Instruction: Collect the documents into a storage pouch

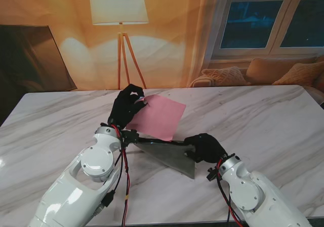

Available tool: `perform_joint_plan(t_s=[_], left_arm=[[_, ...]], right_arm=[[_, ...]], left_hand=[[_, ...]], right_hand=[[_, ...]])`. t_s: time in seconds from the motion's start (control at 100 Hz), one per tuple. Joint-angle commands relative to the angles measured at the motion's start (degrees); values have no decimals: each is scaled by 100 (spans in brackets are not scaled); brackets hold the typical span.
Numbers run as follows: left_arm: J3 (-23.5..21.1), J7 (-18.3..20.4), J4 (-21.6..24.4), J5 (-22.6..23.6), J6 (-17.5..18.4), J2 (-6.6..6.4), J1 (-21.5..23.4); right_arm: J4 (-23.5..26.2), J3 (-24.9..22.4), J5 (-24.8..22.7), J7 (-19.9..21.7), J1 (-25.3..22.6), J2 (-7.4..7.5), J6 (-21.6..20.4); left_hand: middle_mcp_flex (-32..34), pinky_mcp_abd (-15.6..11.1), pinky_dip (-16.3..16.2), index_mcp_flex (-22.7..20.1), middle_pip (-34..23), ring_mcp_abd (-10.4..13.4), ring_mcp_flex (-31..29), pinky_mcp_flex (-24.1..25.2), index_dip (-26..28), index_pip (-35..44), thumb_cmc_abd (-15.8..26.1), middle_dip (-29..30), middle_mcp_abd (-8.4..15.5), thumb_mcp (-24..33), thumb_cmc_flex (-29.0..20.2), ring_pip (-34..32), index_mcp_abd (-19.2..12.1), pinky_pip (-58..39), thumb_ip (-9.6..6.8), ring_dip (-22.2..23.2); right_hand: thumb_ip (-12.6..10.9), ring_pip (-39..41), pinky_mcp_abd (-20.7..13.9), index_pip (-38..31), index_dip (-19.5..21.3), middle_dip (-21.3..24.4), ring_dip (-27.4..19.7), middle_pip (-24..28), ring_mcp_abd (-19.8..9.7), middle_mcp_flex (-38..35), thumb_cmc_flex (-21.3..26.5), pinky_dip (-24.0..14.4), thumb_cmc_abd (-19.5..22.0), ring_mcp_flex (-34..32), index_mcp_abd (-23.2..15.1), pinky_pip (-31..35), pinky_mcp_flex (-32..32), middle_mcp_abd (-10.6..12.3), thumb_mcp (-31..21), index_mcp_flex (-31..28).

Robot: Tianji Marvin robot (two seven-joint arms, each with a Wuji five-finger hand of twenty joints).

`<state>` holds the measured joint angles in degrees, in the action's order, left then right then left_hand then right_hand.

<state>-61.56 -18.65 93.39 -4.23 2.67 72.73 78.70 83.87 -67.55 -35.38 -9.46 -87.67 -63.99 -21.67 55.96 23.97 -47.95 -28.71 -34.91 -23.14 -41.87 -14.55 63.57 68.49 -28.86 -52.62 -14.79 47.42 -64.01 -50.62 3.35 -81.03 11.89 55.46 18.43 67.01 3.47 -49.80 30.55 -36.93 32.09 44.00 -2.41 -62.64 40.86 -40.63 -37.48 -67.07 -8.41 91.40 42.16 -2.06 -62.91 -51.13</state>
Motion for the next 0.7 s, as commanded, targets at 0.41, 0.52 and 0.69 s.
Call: perform_joint_plan(t_s=[0.41, 0.52, 0.69], left_arm=[[217, 225, -350, -1, 12, 65, -223], [229, 344, -386, 65, 45, 27, -236], [193, 566, -356, 1, -2, -32, -156]], right_arm=[[-71, -5, 192, 77, 17, -47, 81], [-79, -1, 196, 69, 24, -50, 75], [-44, -1, 264, 94, 6, -57, 143]], left_hand=[[356, -1000, 744, -284, -99, 84, -125, 1196, 6, 188, -89, 341, 995, 640, -345, 406, -451, 1171, -87, -203], [392, -999, 775, -295, -89, 188, -170, 1204, -48, 205, -299, 510, 1034, 726, -382, 603, -525, 1223, -135, -217], [419, -1026, 770, -296, -66, 221, -181, 1342, -85, 211, -436, 658, 990, 820, -395, 796, -522, 1360, -173, -219]], right_hand=[[-354, 126, -110, -777, 472, -5, -29, 125, -270, 6, 339, -4, 582, 113, -416, 164, -73, -172, -169, -637], [-351, 127, -107, -771, 473, -1, -30, 118, -269, 15, 326, -7, 589, 113, -410, 167, -71, -161, -171, -625], [-350, 127, -100, -751, 461, 5, -31, 112, -268, 27, 322, -9, 600, 116, -391, 167, -72, -173, -166, -591]])
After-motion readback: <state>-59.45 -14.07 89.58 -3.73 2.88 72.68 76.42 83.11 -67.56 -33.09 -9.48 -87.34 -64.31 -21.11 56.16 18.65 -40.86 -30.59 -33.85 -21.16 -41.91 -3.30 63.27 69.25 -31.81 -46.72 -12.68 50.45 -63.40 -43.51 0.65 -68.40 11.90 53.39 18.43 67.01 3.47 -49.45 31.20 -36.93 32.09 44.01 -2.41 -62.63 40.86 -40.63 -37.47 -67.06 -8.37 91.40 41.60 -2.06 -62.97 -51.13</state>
